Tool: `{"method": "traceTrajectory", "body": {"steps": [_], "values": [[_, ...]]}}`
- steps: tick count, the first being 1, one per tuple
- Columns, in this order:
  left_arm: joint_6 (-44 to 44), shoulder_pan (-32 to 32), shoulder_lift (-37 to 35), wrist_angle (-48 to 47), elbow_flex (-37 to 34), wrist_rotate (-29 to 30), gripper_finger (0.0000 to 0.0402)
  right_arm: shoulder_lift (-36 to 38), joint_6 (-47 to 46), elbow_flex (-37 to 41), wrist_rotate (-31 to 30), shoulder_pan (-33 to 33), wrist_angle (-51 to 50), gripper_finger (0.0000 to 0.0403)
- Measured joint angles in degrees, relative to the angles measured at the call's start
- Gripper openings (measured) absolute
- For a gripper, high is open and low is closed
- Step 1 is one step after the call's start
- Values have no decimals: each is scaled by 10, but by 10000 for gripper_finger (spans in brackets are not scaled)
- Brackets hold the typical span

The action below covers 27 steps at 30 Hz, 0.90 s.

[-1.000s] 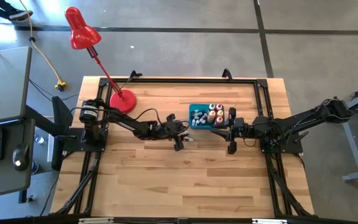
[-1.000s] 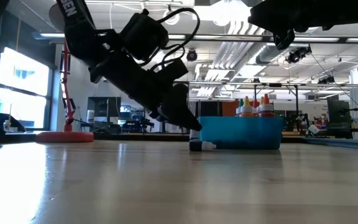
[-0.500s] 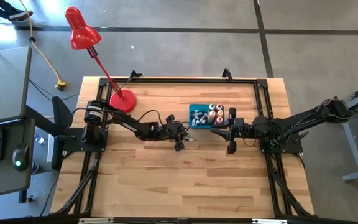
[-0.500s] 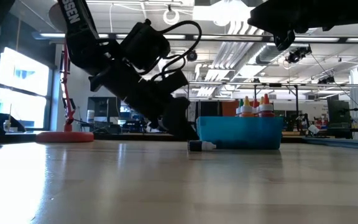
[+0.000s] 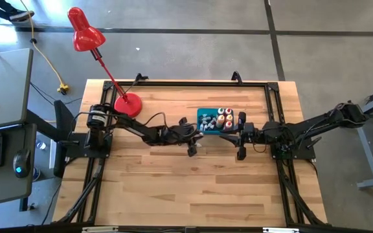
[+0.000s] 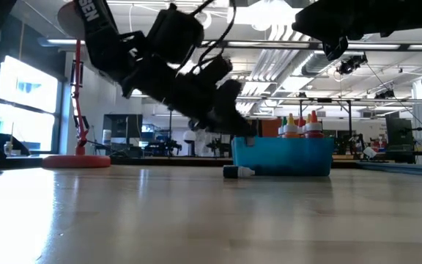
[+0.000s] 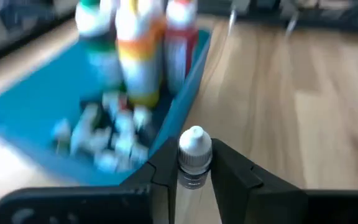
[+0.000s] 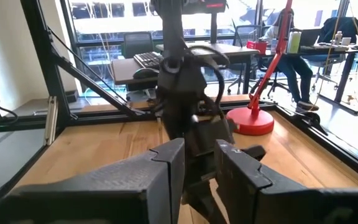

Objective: Pick & Place food coloring
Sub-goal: Put the small black food coloring bottle into the blue bin

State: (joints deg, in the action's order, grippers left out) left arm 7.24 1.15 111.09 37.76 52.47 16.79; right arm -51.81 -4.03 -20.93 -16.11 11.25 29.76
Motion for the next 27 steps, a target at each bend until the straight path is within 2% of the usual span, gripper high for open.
{"method": "traceTrajectory", "body": {"steps": [5, 10, 14, 22, 27], "values": [[-63, 0, 0, -14, 47, 9, 72, 0, 0, 0, 0, 0, -1, 82], [-130, -1, 0, -43, 96, 100, 74, 0, 0, 0, 0, 0, -3, 82], [-130, -1, 0, -91, 117, 152, 75, 0, 0, 0, 0, 0, -3, 82], [-125, -13, 7, -98, 119, 153, 76, 0, 0, 0, 0, 0, -3, 83], [-79, -31, 16, -112, 119, 151, 76, 0, 0, 0, 0, 0, -4, 82]]}}
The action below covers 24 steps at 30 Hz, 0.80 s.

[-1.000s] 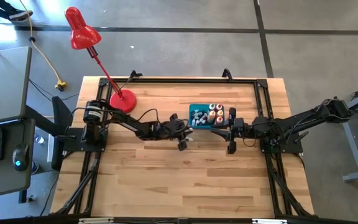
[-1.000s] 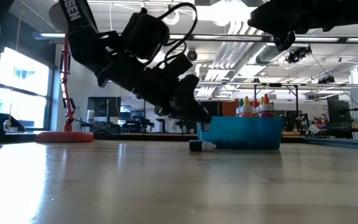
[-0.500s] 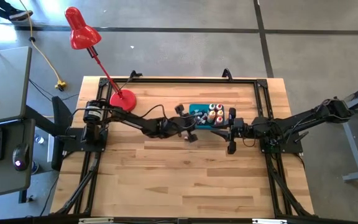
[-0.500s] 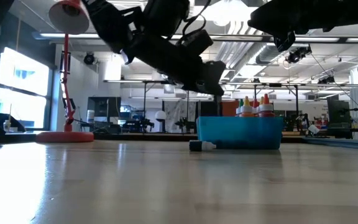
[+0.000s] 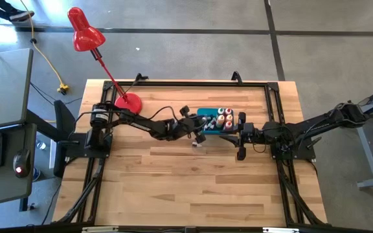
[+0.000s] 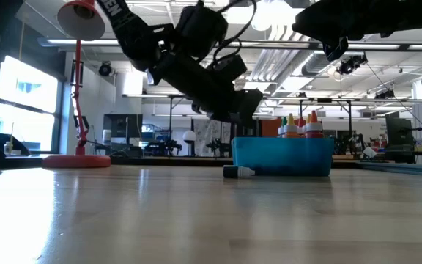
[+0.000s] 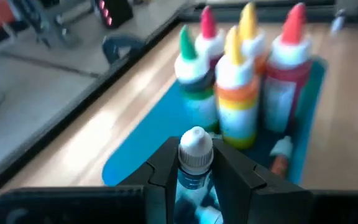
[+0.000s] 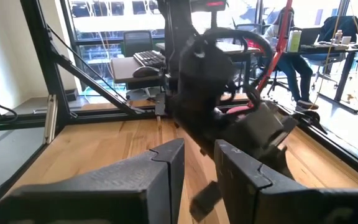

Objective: Pick & Place food coloring
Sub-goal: Put the small black food coloring bottle into the blue bin

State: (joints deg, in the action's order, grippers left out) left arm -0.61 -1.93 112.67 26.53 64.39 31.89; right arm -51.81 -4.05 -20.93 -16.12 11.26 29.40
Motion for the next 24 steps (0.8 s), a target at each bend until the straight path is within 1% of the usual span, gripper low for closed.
{"method": "traceTrajectory", "body": {"steps": [6, 13, 16, 18, 24], "values": [[92, -23, 8, -17, -1, -12, 76, 0, 0, 0, 0, 0, 0, 82], [138, -51, 14, -20, -1, -109, 76, 0, 0, 0, 0, 0, 0, 83], [140, -61, 13, -22, 0, -153, 77, 0, 0, 0, 0, 0, 0, 83], [140, -64, 13, -28, 0, -171, 77, 0, 0, 0, 0, 0, 0, 83], [114, -67, 13, -27, 0, -183, 77, 0, 0, 0, 0, 0, 0, 83]]}}
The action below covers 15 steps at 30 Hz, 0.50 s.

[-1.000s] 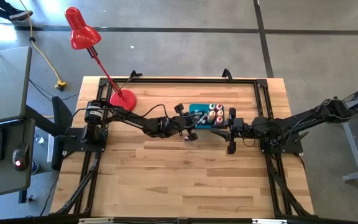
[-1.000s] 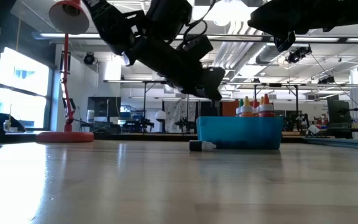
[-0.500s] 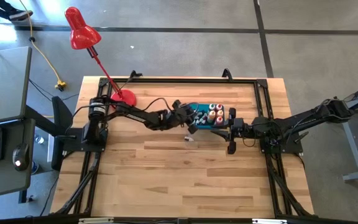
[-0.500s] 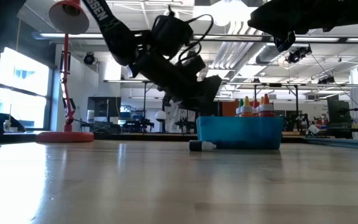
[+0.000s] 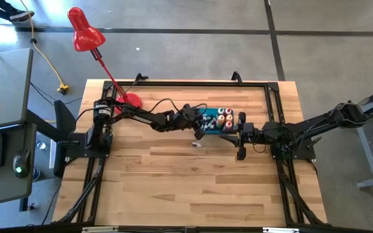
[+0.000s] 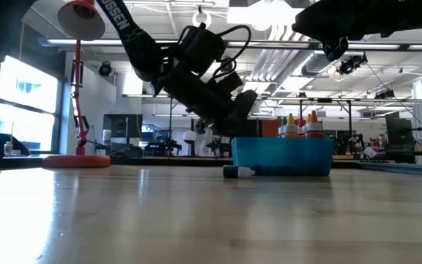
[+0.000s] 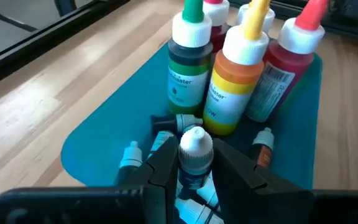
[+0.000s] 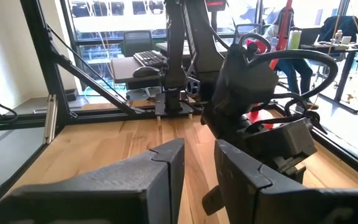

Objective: Pick & Place food coloring
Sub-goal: Put the small black food coloring bottle into the blue bin, then put the small white food coloring bottle into the blue bin

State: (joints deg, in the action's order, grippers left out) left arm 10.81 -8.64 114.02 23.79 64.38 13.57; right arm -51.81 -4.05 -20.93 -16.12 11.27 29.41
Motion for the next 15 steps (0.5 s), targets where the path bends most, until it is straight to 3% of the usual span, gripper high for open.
{"method": "traceTrajectory", "body": {"steps": [8, 15], "values": [[-18, 0, 0, -12, 5, -28, 79, 0, 0, 0, 0, 0, 0, 83], [-54, 0, -1, -106, 62, -36, 138, 0, 0, 0, 0, 0, 0, 83]]}}
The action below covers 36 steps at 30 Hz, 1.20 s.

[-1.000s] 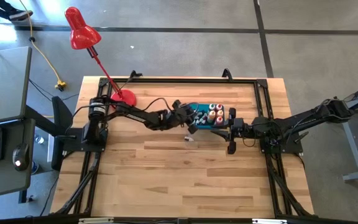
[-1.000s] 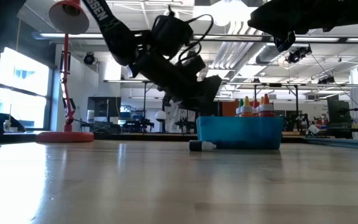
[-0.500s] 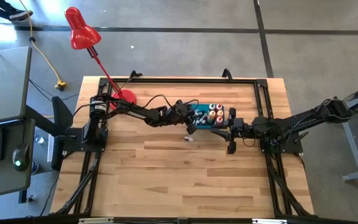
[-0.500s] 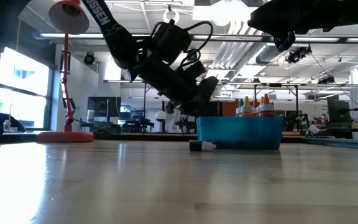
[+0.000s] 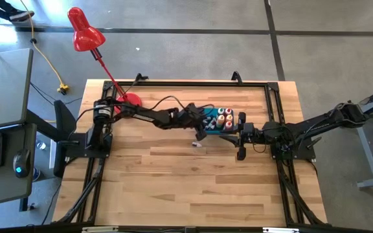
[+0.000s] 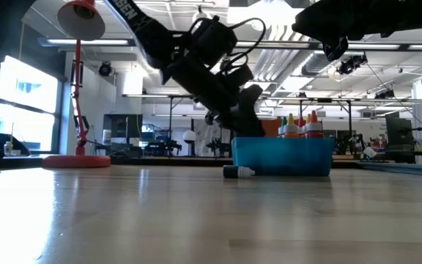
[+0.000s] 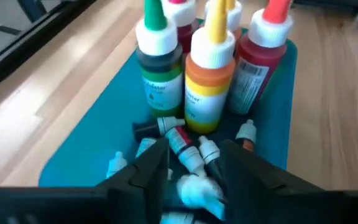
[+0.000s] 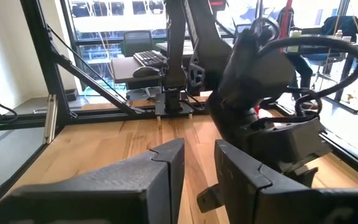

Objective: Pick & Place food coloring
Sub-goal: Put the small white food coloring bottle into the blue bin

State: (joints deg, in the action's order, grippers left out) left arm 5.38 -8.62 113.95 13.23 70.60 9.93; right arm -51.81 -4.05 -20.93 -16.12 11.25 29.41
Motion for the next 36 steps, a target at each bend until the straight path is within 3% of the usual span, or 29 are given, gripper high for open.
{"method": "traceTrajectory", "body": {"steps": [5, 8, 12, 16, 19, 25, 36], "values": [[-49, 4, 0, -130, 69, -49, 171, 0, 0, 0, 0, 0, 0, 83], [-86, 8, 0, -294, 139, -91, 173, 0, 0, 0, 10, 0, -3, 83], [-84, 8, -1, -548, 246, -70, 166, -6, -22, 0, 36, 0, -32, 83], [-56, 8, -14, -713, 322, -15, 151, -42, -19, 0, 0, -4, -22, 83], [-27, 14, -46, -770, 358, 34, 143, -86, -28, -15, 17, -19, -23, 84], [20, 42, -136, -818, 349, 123, 138, -214, -47, -73, 49, -35, -22, 109], [93, 115, -223, -927, 332, 208, 138, -409, -35, -221, 41, -35, -103, 166]]}}
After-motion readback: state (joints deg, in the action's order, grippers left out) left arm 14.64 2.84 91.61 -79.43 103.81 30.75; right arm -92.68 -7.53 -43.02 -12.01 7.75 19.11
